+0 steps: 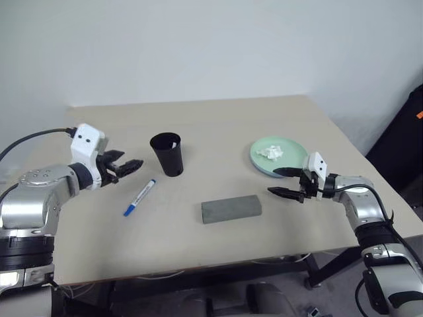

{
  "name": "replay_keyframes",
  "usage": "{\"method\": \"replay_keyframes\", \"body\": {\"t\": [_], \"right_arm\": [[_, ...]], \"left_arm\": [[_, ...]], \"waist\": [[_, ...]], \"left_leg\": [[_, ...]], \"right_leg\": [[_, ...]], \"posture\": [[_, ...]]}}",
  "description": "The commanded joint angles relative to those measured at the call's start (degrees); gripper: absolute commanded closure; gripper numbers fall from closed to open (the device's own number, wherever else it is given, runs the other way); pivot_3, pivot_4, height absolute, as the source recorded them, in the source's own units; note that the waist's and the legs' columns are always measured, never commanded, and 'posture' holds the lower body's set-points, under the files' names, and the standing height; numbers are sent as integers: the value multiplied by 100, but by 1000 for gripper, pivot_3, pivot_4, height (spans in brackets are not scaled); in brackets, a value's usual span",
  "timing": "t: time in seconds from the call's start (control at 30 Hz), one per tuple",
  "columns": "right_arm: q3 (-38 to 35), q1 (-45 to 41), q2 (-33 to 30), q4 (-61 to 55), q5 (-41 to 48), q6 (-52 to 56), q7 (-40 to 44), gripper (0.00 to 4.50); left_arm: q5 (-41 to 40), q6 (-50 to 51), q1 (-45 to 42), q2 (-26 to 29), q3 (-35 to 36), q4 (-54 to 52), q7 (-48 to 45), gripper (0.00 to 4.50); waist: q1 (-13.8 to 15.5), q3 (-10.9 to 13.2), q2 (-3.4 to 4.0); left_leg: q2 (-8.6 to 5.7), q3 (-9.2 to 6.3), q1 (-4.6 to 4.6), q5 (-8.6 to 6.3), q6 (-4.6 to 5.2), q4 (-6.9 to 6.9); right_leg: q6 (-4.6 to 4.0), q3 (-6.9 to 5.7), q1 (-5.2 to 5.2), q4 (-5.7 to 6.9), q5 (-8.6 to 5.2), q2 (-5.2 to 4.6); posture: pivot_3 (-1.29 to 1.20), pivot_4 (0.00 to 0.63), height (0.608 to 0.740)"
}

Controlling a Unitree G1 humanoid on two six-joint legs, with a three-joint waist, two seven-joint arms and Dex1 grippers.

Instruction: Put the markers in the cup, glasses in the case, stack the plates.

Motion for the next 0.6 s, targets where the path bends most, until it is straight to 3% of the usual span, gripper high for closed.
{"method": "replay_keyframes", "body": {"t": [0.03,0.3,0.6], "right_arm": [[-68,-195,-22,-91,42,-90,49,1101],[-74,-143,-37,-191,45,-30,-5,1101],[-106,-55,-88,-351,61,54,-52,1101]], "left_arm": [[263,267,-49,-50,-155,-71,329,1281],[1134,-46,-365,-377,-1134,1113,569,1281],[1472,-522,-932,-708,-1471,2158,181,1281]], "waist": [[0,0,0],[3,0,-1],[10,-3,2]], "left_leg": [[0,0,0,1,2,0],[0,3,-1,8,13,-5],[-4,2,0,10,11,-5]], "right_leg": [[0,0,-1,0,0,0],[-1,0,-3,-1,0,2],[-1,2,0,0,0,0]], "posture": [[0,0,740],[0,0,740],[0,0,740]]}}
